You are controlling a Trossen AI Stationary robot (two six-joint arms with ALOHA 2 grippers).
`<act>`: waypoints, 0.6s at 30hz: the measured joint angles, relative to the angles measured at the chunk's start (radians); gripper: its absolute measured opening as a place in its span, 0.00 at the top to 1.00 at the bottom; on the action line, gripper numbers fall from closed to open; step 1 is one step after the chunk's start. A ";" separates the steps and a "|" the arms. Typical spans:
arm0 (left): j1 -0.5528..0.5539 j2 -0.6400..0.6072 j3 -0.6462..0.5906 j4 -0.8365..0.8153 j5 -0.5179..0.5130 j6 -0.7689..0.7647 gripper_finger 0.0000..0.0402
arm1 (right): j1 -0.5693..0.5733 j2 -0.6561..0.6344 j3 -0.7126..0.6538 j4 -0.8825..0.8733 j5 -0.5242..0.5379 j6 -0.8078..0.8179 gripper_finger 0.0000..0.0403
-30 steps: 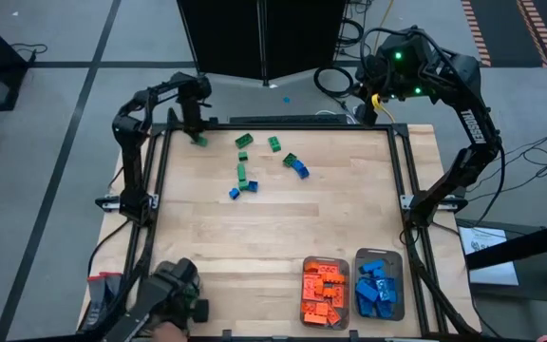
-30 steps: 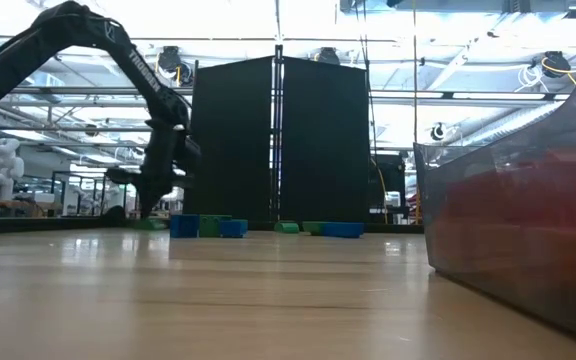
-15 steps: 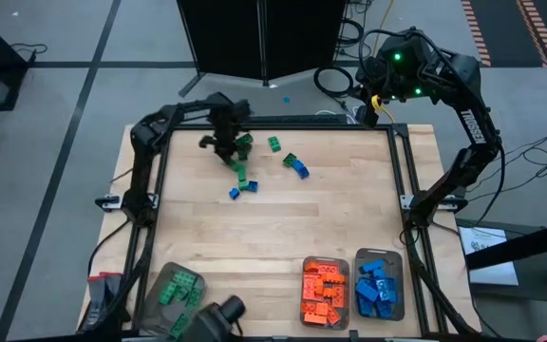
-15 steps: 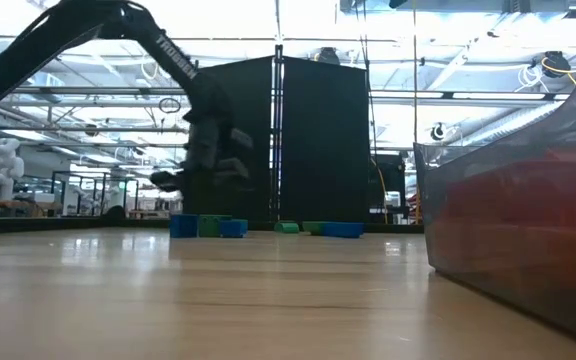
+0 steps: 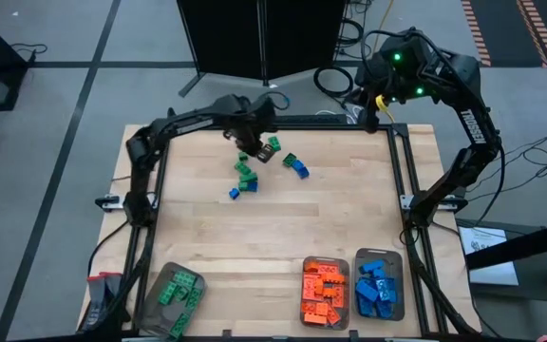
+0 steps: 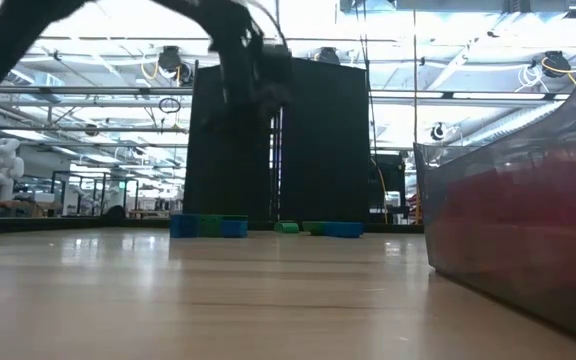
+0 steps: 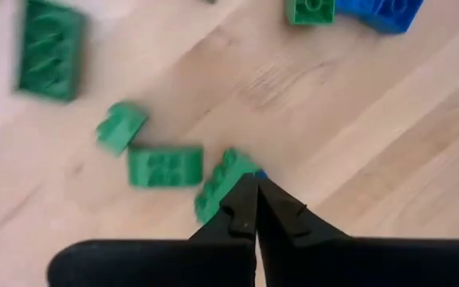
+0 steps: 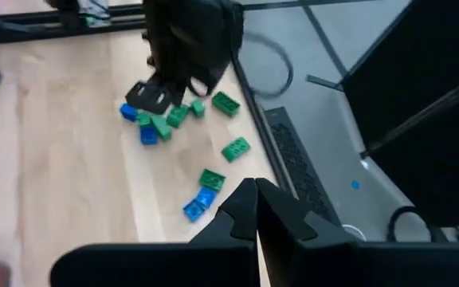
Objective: Sort blocks
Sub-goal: Put the green game piece into the left black bin
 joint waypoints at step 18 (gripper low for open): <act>-0.201 -0.063 -0.243 0.367 -0.276 0.031 1.00 | 0.000 -0.002 0.000 -0.038 -0.014 -0.044 1.00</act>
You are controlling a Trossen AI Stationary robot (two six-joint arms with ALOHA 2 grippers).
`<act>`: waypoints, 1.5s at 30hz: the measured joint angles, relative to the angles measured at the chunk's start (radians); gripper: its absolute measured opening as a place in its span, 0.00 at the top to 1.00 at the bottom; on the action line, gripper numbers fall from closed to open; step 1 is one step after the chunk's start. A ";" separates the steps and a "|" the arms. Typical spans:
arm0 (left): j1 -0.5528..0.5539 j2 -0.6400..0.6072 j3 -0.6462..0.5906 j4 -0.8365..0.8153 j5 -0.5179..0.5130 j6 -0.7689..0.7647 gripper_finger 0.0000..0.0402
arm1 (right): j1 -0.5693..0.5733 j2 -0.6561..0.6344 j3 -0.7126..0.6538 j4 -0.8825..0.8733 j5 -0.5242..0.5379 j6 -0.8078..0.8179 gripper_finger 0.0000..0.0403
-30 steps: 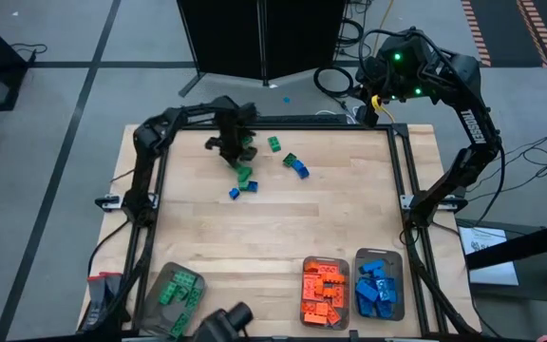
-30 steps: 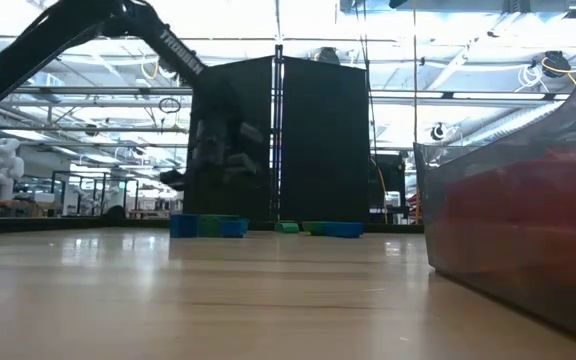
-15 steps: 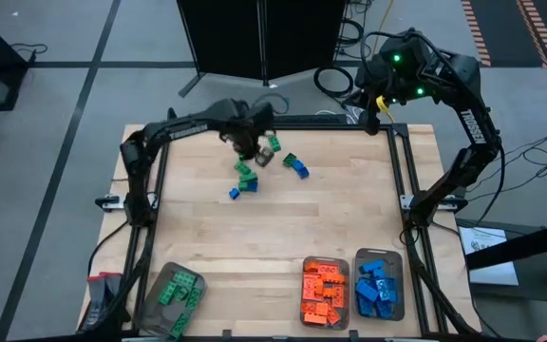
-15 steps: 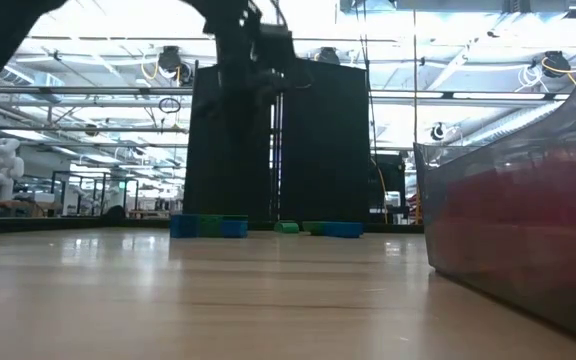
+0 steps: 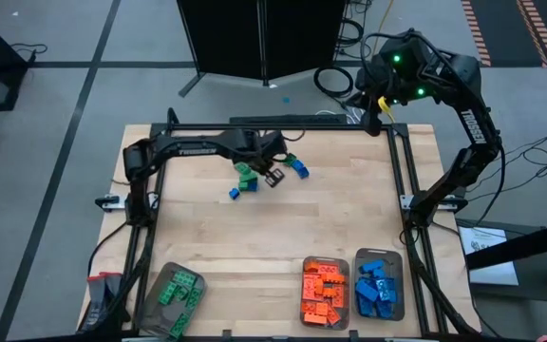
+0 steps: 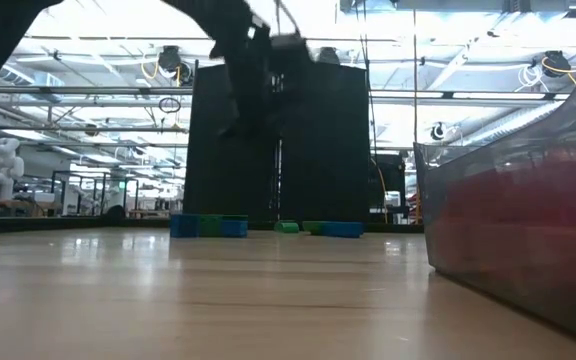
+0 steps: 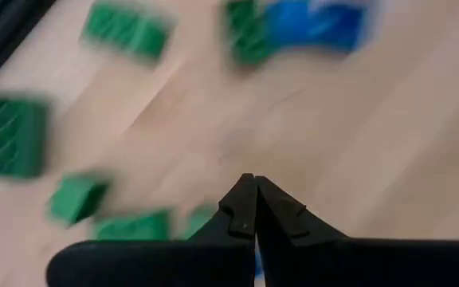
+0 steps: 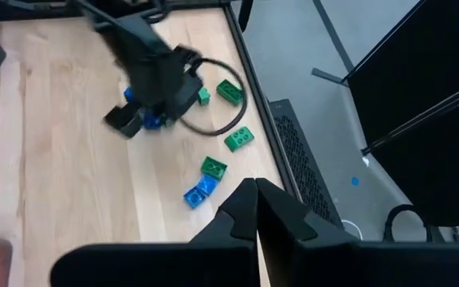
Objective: Sort blocks
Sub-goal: Put the green game piece into the left black bin
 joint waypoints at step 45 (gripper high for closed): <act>0.594 0.018 -0.227 0.296 0.094 0.248 1.00 | 0.031 -0.001 0.000 0.012 0.001 0.168 1.00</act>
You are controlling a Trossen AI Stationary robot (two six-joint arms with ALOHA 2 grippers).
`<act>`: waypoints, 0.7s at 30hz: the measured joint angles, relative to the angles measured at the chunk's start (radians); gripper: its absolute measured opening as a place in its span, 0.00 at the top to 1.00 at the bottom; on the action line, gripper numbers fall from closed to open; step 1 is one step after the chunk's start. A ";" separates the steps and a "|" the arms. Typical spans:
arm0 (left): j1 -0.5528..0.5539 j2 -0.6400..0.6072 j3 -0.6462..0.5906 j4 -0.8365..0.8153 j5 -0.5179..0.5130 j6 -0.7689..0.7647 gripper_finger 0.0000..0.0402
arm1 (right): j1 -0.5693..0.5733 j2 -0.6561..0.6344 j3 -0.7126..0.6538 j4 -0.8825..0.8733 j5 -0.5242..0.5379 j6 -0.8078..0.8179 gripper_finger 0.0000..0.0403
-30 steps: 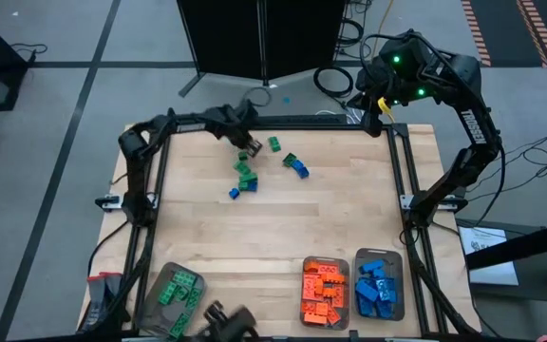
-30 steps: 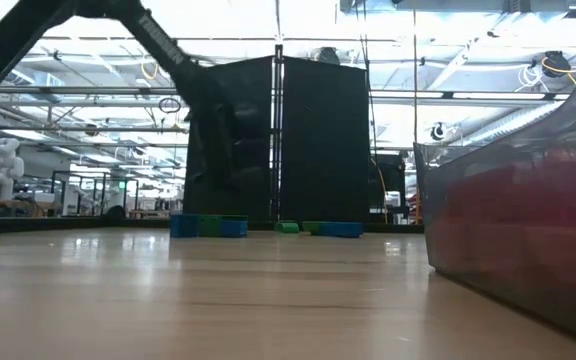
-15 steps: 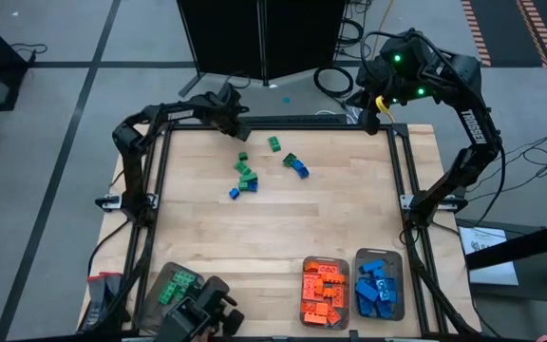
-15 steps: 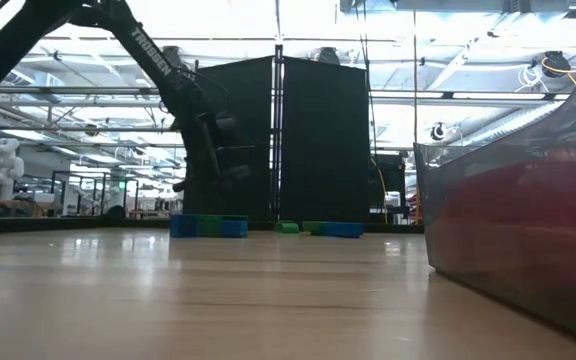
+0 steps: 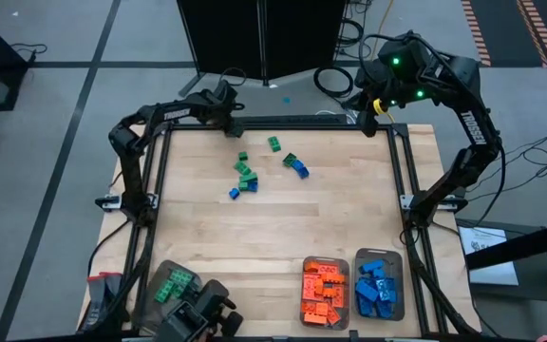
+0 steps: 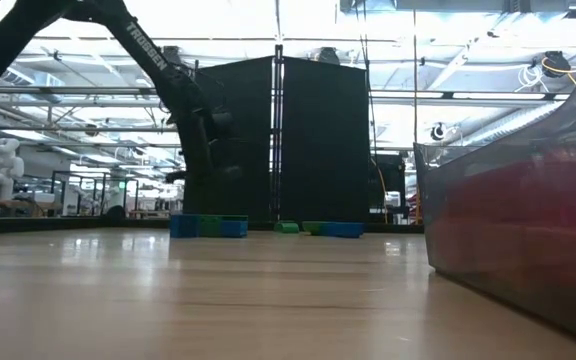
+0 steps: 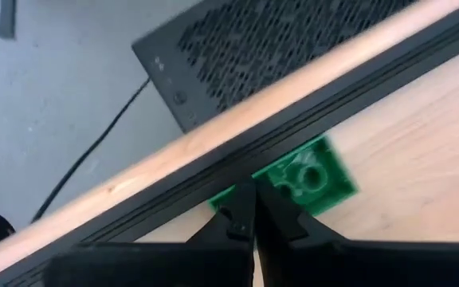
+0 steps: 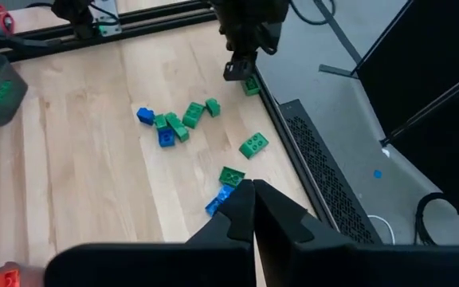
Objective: Sort blocks
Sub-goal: Put the green game piece into the left black bin
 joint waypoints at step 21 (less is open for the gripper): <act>-0.182 -0.215 -0.019 -0.066 -0.080 0.335 1.00 | 0.046 0.000 0.000 0.026 0.004 -0.079 1.00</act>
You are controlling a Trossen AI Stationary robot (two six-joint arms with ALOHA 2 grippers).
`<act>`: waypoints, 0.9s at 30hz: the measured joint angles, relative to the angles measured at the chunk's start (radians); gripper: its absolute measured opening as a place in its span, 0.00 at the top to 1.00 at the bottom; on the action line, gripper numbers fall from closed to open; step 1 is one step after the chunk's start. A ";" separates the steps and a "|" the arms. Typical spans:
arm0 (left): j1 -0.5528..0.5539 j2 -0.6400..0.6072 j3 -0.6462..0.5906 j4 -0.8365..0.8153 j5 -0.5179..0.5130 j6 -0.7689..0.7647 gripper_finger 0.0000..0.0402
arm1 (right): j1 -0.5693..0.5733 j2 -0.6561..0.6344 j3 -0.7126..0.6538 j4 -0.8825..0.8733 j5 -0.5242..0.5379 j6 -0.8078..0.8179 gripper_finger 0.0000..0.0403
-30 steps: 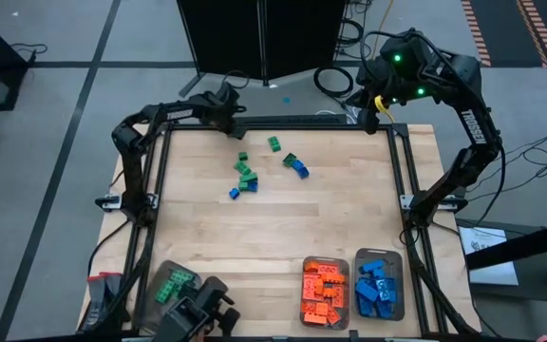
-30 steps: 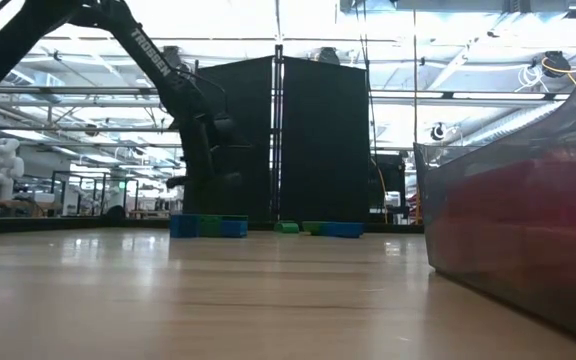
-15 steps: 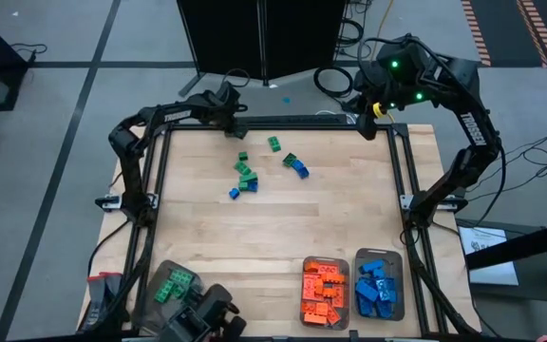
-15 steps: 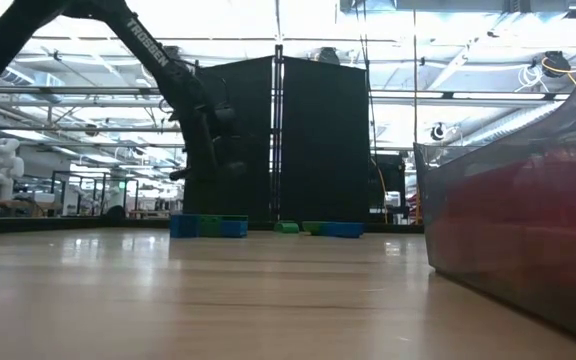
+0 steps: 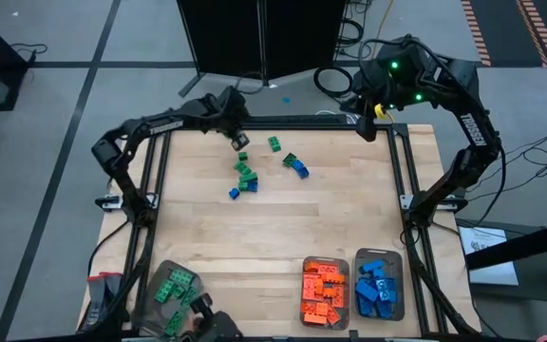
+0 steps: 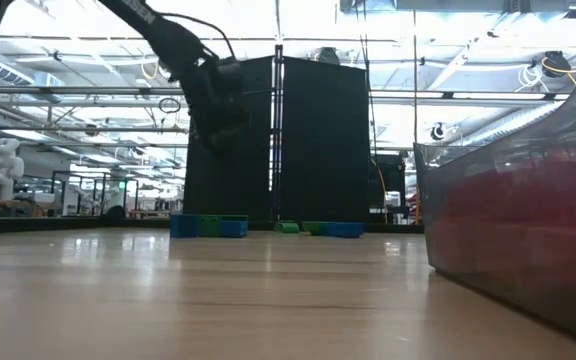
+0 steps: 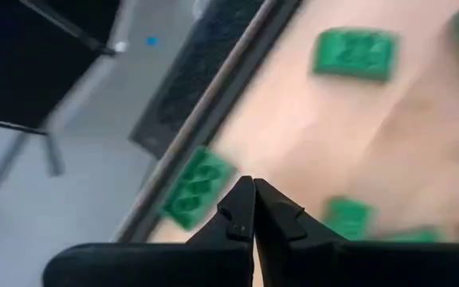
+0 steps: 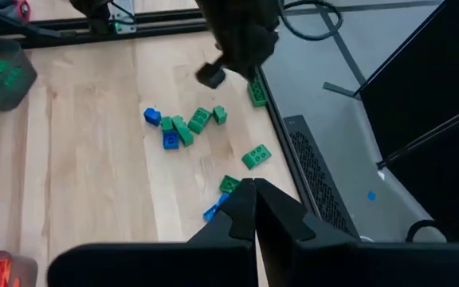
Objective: Sort blocks
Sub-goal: Put the green game piece into the left black bin
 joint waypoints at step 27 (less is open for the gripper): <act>0.189 0.036 -0.390 0.520 -0.449 -0.238 1.00 | 0.001 0.013 0.000 0.042 -0.003 0.036 1.00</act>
